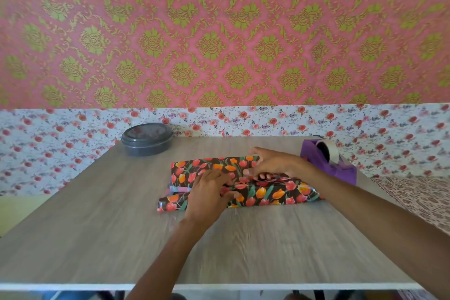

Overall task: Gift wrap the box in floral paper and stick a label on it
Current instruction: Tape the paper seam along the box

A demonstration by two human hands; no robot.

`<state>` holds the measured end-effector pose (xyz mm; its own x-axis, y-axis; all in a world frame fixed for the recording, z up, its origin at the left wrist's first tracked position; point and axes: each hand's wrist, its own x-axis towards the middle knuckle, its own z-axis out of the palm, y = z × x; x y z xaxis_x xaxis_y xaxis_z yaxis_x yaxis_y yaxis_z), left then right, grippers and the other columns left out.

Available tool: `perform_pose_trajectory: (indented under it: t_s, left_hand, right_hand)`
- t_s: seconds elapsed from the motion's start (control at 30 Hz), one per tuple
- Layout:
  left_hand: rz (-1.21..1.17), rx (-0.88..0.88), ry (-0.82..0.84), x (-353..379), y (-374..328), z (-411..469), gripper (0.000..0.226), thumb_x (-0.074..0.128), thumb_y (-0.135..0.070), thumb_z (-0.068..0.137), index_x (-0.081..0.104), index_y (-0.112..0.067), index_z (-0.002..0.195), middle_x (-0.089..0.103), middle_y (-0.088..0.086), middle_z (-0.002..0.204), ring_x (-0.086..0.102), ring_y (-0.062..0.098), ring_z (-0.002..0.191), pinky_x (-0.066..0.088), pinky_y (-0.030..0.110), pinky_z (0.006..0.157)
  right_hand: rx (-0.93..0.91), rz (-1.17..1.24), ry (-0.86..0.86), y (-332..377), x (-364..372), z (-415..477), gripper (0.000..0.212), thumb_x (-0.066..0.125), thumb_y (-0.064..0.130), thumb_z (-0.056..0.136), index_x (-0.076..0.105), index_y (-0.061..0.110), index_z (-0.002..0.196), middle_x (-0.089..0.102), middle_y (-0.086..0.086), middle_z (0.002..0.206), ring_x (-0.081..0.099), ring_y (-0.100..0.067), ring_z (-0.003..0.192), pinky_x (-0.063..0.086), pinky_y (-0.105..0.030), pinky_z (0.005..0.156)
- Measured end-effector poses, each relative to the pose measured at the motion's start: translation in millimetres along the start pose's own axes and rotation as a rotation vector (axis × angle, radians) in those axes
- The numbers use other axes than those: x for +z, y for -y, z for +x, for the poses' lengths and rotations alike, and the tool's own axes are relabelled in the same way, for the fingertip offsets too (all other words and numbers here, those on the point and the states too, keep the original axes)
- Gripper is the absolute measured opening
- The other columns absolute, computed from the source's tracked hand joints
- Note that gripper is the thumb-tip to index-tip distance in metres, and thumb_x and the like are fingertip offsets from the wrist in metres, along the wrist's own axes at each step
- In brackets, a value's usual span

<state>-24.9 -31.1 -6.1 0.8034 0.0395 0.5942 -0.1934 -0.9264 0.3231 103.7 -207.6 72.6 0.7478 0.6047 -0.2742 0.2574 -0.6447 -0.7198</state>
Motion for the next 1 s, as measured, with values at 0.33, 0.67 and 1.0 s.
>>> perform_pose_trajectory:
  t_s: [0.33, 0.67, 1.0]
  left_hand:
    - [0.019, -0.026, 0.017, 3, 2, 0, 0.035, 0.071, -0.049, 0.082, 0.07, -0.026, 0.109, 0.065, -0.011, 0.107, 0.054, 0.011, 0.104, 0.045, 0.031, 0.096]
    - [0.014, -0.038, 0.05, -1, 2, 0, 0.034, 0.068, -0.055, 0.081, 0.07, -0.03, 0.104, 0.065, -0.014, 0.107, 0.054, 0.008, 0.105, 0.045, 0.033, 0.099]
    - [0.324, -0.013, 0.372, -14, -26, 17, 0.064, 0.046, -0.058, 0.095, 0.018, -0.044, 0.151, 0.04, 0.0, 0.147, 0.035, 0.028, 0.138, 0.026, 0.053, 0.113]
  right_hand:
    - [0.168, -0.527, 0.116, 28, -2, 25, 0.095, 0.083, 0.04, 0.074, 0.031, 0.004, 0.145, 0.07, -0.007, 0.087, 0.061, -0.019, 0.066, 0.052, -0.028, 0.056]
    - [0.283, -0.676, 0.08, 6, -22, 25, 0.102, 0.081, 0.057, 0.067, 0.039, 0.002, 0.143, 0.067, -0.009, 0.084, 0.06, -0.018, 0.066, 0.048, -0.026, 0.058]
    - [-0.069, -0.466, -0.284, 7, -5, -5, 0.032, 0.075, 0.025, 0.084, 0.068, 0.019, 0.114, 0.061, -0.002, 0.127, 0.063, -0.016, 0.079, 0.053, -0.028, 0.071]
